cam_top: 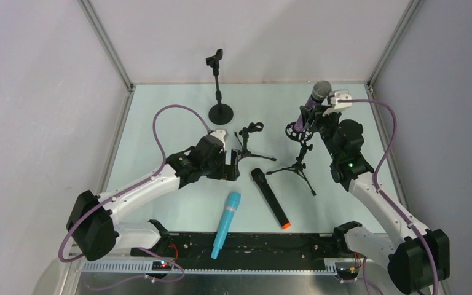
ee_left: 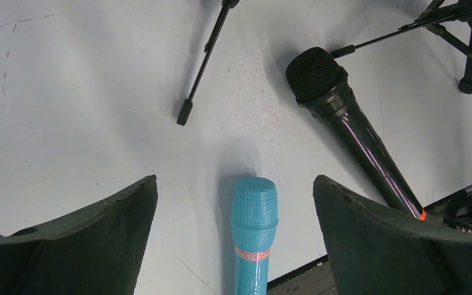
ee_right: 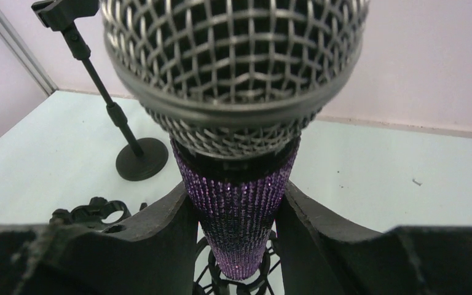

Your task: Attach the microphones to the stand

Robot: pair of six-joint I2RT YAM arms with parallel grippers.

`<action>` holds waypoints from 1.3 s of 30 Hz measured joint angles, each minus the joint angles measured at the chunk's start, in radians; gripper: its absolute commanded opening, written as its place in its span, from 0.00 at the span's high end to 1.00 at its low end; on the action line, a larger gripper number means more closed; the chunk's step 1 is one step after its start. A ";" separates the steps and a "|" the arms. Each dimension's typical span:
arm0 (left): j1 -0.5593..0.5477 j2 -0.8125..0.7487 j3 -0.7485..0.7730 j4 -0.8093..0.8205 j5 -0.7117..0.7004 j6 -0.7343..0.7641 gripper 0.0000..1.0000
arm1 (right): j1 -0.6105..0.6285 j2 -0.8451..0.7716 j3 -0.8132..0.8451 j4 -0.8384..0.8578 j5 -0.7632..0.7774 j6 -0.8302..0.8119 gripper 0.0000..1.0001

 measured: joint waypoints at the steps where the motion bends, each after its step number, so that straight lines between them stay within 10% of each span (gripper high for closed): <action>1: 0.000 0.000 0.000 0.000 0.001 0.000 0.00 | 0.000 -0.007 0.000 -0.013 -0.003 0.001 1.00; 39: -0.007 0.000 0.000 0.000 0.014 -0.008 0.00 | 0.002 -0.005 0.235 -0.475 -0.097 -0.055 1.00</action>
